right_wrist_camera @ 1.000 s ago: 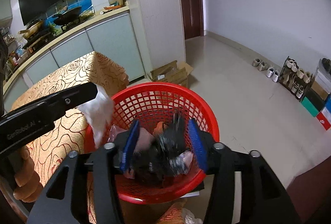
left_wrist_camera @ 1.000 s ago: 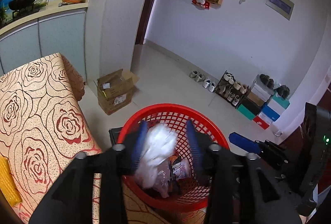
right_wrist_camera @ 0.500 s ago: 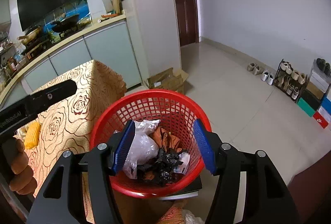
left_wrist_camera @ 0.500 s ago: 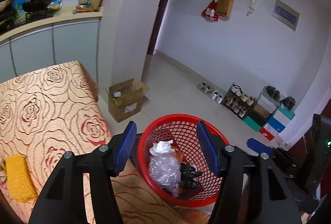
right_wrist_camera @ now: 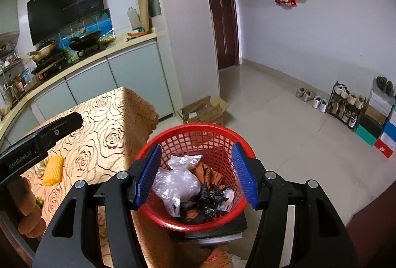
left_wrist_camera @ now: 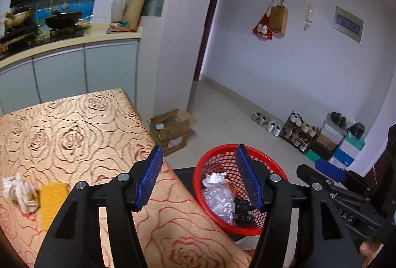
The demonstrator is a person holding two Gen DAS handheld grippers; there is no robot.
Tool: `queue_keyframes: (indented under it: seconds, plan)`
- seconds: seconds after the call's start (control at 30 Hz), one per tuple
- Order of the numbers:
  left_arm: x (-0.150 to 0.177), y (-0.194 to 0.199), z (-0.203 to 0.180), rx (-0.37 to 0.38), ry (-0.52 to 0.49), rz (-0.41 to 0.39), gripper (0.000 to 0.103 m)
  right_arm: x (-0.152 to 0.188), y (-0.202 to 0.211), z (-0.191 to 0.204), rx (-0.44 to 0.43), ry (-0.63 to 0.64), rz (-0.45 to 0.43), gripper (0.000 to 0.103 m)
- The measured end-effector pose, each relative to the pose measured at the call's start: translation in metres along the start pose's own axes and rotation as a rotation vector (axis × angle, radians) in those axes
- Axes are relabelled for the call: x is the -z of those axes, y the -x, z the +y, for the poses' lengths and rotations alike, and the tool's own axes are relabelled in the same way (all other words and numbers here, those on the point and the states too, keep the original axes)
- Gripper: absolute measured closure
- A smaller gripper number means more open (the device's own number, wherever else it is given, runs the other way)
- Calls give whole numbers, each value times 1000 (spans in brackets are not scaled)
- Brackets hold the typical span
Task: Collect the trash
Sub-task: 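Move both tools back from the basket toward the table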
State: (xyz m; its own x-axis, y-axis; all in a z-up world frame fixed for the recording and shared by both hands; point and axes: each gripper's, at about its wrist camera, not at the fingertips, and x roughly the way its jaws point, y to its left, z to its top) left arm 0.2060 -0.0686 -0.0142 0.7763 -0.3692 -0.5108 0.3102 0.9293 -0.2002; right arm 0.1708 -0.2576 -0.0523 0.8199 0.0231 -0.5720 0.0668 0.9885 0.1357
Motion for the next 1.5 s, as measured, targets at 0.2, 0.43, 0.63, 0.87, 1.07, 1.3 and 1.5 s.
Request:
queue_keyframes:
  seconds: [0.2, 0.43, 0.63, 0.87, 1.07, 1.3, 1.5]
  plan:
    - [2, 24, 13, -41, 0, -40, 44, -4, 13, 15, -22, 17, -31, 45]
    - [9, 55, 29, -112, 0, -84, 41, -7, 22, 38, -68, 39, -53, 43]
    - [15, 84, 49, -200, 14, -141, 41, -7, 28, 63, -118, 75, -71, 40]
    - [28, 116, 77, -299, 55, -165, 41, -5, 28, 97, -198, 114, -66, 40]
    - [51, 150, 108, -419, 89, -181, 39, 4, 31, 132, -272, 167, -57, 40]
    - [79, 192, 156, -561, 179, -174, 39, 9, 33, 166, -341, 209, -47, 40]
    - [92, 212, 183, -649, 228, -165, 37, 11, 33, 181, -374, 231, -41, 40]
